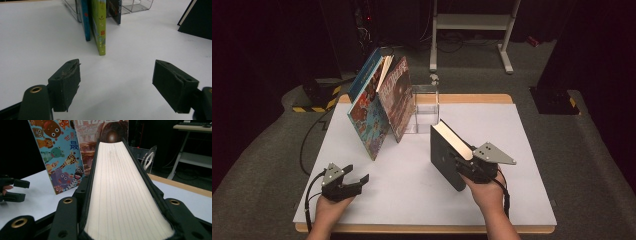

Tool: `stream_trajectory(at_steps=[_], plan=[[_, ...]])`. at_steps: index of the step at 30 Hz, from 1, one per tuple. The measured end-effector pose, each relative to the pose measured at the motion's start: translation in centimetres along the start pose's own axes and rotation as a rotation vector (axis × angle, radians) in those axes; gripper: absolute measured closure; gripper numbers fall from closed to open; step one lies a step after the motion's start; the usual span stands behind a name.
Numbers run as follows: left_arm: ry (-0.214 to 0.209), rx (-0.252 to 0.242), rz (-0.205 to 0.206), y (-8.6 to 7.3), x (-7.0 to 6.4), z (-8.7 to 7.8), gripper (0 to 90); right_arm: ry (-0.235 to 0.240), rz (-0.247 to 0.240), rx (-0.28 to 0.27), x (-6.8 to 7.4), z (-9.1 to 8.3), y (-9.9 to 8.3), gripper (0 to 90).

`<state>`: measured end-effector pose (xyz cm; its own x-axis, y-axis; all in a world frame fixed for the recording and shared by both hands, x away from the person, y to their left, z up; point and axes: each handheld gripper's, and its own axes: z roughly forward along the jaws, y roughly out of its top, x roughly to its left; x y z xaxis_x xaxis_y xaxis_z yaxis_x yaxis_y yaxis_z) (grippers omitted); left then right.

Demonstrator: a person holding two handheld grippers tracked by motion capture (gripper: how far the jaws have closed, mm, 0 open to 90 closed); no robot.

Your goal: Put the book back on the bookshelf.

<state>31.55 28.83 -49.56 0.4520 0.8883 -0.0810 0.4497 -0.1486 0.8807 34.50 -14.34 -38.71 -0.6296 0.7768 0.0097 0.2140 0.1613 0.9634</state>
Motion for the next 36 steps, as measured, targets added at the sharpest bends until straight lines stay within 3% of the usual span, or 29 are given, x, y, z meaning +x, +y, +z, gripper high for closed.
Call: stream_trajectory(at_steps=[14,16,21,25,32,36], plan=[[-0.009,-0.004,0.002,0.0,0.0,0.0,22.7,-0.004,-0.019,0.005,0.2,0.0,0.1,53.1],[-0.01,-0.009,-0.001,0.0,-0.1,0.0,22.7,-0.011,0.0,0.009,0.3,0.1,0.3,53.2],[-0.014,-0.02,0.001,0.1,-0.1,-0.1,22.7,-0.019,0.015,0.019,0.3,0.8,1.4,53.4],[-0.011,-0.026,0.004,0.1,0.0,-0.2,22.5,-0.024,0.012,-0.008,0.4,1.3,2.9,53.4],[-0.008,-0.038,0.02,0.0,0.0,0.0,20.8,-0.053,0.011,-0.02,0.5,3.7,5.2,53.3],[-0.02,0.002,0.043,-0.2,-0.3,0.4,17.8,-0.069,0.018,-0.019,0.4,5.6,5.7,53.3]])
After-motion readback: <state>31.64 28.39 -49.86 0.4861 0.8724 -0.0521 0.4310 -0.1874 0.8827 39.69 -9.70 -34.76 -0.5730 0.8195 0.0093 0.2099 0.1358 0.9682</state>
